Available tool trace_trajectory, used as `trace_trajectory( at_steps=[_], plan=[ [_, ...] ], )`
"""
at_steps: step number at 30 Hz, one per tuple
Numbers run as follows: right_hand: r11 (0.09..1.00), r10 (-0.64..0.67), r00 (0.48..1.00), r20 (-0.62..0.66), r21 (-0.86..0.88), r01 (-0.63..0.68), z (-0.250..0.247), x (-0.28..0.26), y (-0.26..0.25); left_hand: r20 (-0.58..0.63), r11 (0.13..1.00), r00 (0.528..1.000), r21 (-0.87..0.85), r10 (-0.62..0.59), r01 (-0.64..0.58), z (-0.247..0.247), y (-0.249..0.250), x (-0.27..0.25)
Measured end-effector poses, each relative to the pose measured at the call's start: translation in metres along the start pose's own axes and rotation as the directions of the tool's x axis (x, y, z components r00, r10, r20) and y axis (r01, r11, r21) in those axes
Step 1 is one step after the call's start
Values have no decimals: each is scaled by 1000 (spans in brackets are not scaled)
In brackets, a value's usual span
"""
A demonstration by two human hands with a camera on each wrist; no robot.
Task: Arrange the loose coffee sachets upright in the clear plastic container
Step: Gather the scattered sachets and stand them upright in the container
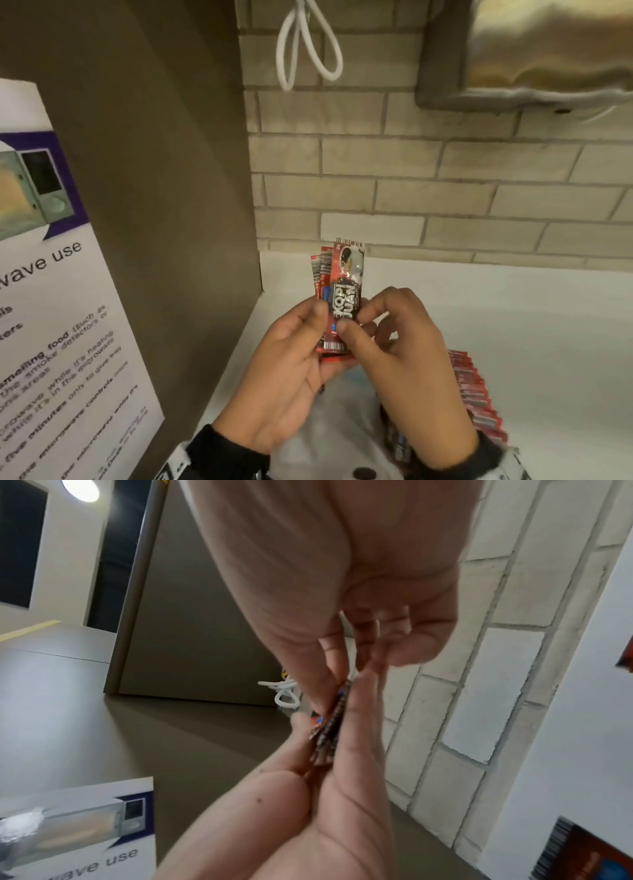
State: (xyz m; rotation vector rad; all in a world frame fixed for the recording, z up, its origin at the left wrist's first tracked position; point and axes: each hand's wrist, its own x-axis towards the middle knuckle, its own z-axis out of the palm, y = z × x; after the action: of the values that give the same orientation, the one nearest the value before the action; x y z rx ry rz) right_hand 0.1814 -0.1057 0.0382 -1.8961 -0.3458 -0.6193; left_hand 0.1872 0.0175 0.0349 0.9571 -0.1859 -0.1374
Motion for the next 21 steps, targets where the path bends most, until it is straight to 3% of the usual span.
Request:
trace_trajectory(
  at_steps=[5,11,16,19,21],
  plan=[
    [998,26,999,-44,62,-23,9,2,-1,62,1000,998,14,10,-11,-13,3,2],
    [999,-47,999,10,13,46,8,0,4,89,968,996,251,-8,-15,-33,15,4],
    [916,-261,965,22,-310,255,-4,6,6,160,867,981,498,-114,19,-42,35,-2],
    [934,-199,980,26,-297,198,-10,9,5,180,838,979,546,-99,-15,-41,44,-6],
    [964,-119,993,-9,-240,114,-15,9,2,138,838,990,540,10,-84,-36,45,-7]
  ],
)
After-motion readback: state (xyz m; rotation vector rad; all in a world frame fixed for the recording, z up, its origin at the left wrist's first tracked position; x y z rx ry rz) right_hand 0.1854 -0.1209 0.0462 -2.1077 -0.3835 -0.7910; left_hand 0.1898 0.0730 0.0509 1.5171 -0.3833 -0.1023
